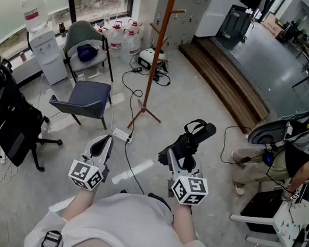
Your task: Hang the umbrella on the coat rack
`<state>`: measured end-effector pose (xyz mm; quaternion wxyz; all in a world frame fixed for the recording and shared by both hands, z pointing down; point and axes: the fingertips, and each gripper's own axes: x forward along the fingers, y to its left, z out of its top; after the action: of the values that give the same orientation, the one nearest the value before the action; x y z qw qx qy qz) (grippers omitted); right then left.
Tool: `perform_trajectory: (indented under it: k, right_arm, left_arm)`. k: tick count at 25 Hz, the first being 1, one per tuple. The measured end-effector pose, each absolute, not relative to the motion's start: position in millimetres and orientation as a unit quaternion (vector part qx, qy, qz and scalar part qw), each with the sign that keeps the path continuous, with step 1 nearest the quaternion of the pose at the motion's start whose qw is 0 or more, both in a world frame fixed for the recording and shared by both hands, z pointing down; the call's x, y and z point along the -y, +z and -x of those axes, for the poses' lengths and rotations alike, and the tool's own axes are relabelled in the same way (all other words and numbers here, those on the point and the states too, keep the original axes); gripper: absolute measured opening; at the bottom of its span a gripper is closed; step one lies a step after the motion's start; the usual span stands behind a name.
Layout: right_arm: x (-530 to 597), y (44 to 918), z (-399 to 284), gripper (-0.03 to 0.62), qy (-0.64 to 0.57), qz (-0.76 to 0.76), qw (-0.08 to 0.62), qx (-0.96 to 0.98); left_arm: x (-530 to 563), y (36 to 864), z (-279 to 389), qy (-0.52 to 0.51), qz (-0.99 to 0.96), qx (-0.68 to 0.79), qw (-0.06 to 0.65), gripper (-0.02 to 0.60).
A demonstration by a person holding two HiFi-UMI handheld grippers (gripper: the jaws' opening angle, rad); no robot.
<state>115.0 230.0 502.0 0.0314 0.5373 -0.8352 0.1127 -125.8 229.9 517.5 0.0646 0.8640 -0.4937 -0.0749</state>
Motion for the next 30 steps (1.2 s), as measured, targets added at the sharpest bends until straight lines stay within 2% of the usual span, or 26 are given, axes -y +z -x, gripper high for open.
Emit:
perform_trajectory:
  k: [30]
  right_arm:
    - [-209.8,503.3,-109.3,0.242,0.126,-0.549,0.028,0.826]
  left_arm:
    - [-209.7,514.2,119.7,-0.071,-0.886,0.455,0.062,0.009]
